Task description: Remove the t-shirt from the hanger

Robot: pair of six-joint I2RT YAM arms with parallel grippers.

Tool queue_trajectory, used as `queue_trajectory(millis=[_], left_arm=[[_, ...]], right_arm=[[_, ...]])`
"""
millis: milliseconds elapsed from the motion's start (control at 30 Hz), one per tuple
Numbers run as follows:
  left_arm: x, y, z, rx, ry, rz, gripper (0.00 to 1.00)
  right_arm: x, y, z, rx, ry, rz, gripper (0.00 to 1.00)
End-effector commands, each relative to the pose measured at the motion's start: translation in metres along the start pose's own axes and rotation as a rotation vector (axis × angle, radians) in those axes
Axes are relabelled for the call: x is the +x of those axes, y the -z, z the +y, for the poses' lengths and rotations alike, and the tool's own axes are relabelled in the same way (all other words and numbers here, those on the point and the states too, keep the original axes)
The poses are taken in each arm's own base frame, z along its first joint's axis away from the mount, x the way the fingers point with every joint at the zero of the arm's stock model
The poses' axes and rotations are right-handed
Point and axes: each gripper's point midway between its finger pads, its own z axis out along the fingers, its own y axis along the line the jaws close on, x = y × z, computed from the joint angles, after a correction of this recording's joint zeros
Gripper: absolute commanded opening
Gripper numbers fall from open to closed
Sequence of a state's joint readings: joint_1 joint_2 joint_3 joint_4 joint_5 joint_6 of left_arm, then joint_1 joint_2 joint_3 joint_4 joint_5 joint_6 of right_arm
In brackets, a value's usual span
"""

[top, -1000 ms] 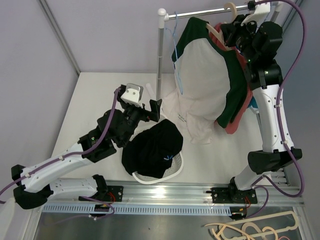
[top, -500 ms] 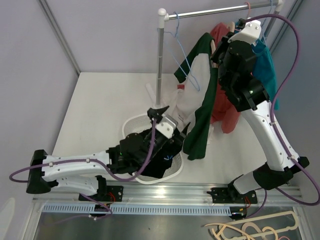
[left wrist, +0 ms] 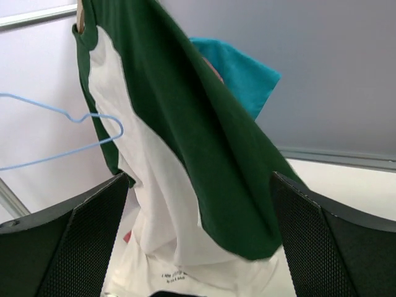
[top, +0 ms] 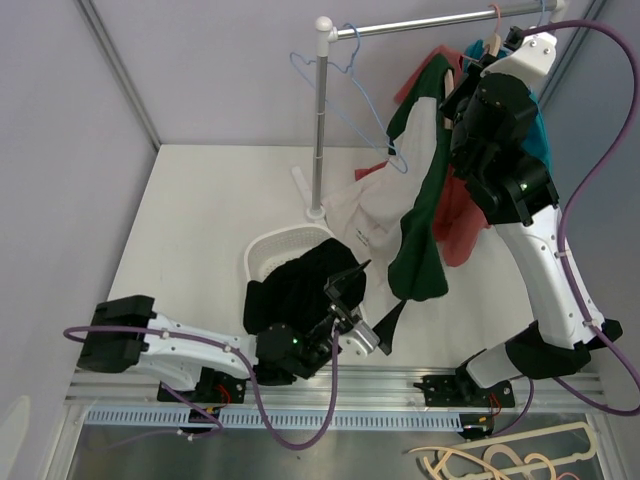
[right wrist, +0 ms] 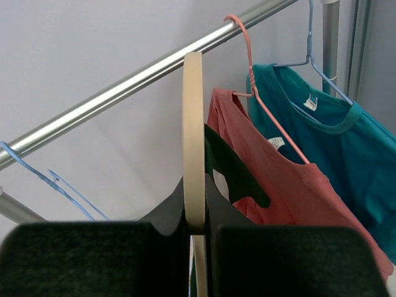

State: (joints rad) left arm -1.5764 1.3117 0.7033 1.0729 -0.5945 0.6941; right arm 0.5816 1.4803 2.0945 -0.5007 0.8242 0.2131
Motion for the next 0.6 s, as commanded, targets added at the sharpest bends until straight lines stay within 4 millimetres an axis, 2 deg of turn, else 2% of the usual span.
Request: queue_trajectory(millis=[0,200,333,567], left_arm=[[-0.039,-0.005,0.021,-0.139,0.029,-0.155,0.99],[-0.041,-0.017,0.027,-0.26,0.029,-0.174,1.0],[-0.031,-0.029,0.033,-0.31,0.017,-0.143,0.99],[-0.017,-0.044,0.045,-0.269,0.059,-0.089,0.99]], right_arm=[[-0.039,0.008,0.0,0.002,-0.116,-0.082,0.0],[-0.038,0.011,0.007,-0.035,-0.123,-0.073,0.0],[-0.039,0.016,0.009,-0.053,-0.124,-0.068,0.0],[-0.043,0.026,0.009,-0.081,-0.139,-0.066,0.0]])
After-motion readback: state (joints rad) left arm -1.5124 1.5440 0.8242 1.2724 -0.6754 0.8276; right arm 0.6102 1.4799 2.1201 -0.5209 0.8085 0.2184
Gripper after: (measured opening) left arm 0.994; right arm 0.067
